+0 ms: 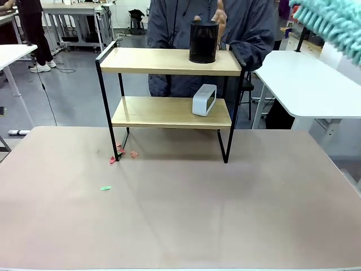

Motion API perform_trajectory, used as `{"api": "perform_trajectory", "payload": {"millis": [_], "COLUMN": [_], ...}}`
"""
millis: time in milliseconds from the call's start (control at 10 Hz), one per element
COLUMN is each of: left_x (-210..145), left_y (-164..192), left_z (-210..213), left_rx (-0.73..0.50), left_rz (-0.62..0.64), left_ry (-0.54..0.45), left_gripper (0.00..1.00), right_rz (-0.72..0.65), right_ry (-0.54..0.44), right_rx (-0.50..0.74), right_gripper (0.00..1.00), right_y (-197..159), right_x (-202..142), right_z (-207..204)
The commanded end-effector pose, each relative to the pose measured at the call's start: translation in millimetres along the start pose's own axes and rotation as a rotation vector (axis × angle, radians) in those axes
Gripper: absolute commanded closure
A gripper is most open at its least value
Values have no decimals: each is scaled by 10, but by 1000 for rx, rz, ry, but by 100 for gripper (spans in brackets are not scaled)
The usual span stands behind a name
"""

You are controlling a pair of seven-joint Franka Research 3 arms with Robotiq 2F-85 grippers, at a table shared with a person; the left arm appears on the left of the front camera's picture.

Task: Clean the shelf.
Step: Hand the Duster back to the human.

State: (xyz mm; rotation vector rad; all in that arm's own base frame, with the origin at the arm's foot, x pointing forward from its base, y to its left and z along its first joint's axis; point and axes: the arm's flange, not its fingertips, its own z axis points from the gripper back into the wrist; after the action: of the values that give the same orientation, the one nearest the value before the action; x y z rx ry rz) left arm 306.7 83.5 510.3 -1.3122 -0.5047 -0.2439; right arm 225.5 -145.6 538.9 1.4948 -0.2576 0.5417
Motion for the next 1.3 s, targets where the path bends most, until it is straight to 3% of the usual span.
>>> {"api": "perform_trajectory", "payload": {"millis": [0,100,300,500,600,700,800,900,1000,1200], "left_x": [-125,-233,-422,-578,-407,-407,-407,-438,-413,-384], "left_y": [-274,-476,-638,-589,-678,-678,-678,-668,-695,-715], "left_z": [-211,-482,-962,-1290,-1053,-1053,-1053,-1201,-1498,-1959], "left_rx": [-69,-71,-90,-81,-94,-94,-94,-94,-74,-96], "left_rz": [-73,-110,-129,-116,-135,-135,-135,-133,-147,-160], "left_ry": [156,204,398,504,397,397,397,441,449,569], "left_gripper": [0,0,0,0,0,0,0,0,0,0], "right_rz": [128,143,144,101,-46,72,72,36,29,79], "right_ry": [271,418,699,848,616,791,791,764,857,983], "right_rx": [-17,-54,-98,-95,-324,-89,-89,-173,-189,-139], "right_gripper": [88,88,88,88,88,88,88,88,88,88], "right_y": [15,93,89,-131,-273,84,84,-111,-186,-239], "right_x": [36,124,257,374,366,322,322,388,635,954], "right_z": [-199,-540,-1159,-1511,-1322,-1551,-1551,-1552,-1785,-2083]}}
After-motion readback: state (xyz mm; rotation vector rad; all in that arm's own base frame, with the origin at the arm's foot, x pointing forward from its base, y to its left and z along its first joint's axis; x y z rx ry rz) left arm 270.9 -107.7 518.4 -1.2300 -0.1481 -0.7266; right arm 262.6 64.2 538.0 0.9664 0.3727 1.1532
